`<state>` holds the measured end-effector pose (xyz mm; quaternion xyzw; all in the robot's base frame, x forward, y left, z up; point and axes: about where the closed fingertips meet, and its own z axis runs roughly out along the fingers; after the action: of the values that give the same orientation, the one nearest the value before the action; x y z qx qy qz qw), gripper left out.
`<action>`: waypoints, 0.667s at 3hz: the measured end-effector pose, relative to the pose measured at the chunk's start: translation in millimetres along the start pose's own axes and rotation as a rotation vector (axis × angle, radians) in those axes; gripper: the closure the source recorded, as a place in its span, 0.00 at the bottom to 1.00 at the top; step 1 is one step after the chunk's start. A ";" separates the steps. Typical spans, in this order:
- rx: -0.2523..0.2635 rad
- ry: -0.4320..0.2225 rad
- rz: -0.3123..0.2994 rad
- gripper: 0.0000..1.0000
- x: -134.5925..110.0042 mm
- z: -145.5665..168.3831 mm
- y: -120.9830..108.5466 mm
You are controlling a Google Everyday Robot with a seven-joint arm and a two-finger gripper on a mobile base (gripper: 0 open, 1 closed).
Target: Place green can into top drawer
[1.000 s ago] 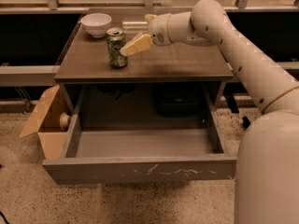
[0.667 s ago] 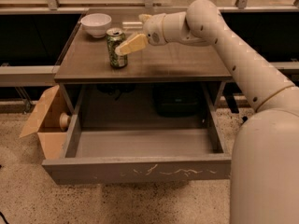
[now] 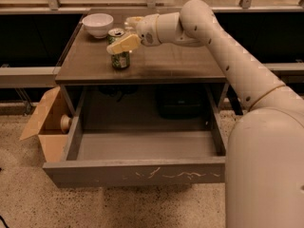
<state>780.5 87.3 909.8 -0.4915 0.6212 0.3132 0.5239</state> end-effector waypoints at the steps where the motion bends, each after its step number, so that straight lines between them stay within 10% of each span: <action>1: 0.000 0.000 0.000 0.30 0.0 0.0 0.0; 2: -0.006 -0.025 0.004 0.54 -6.2 0.6 6.8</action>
Offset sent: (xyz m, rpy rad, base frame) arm -0.0143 0.0025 0.0137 0.0571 -0.0102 0.0079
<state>774.1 91.8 914.7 -0.4880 0.6146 0.3224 0.5294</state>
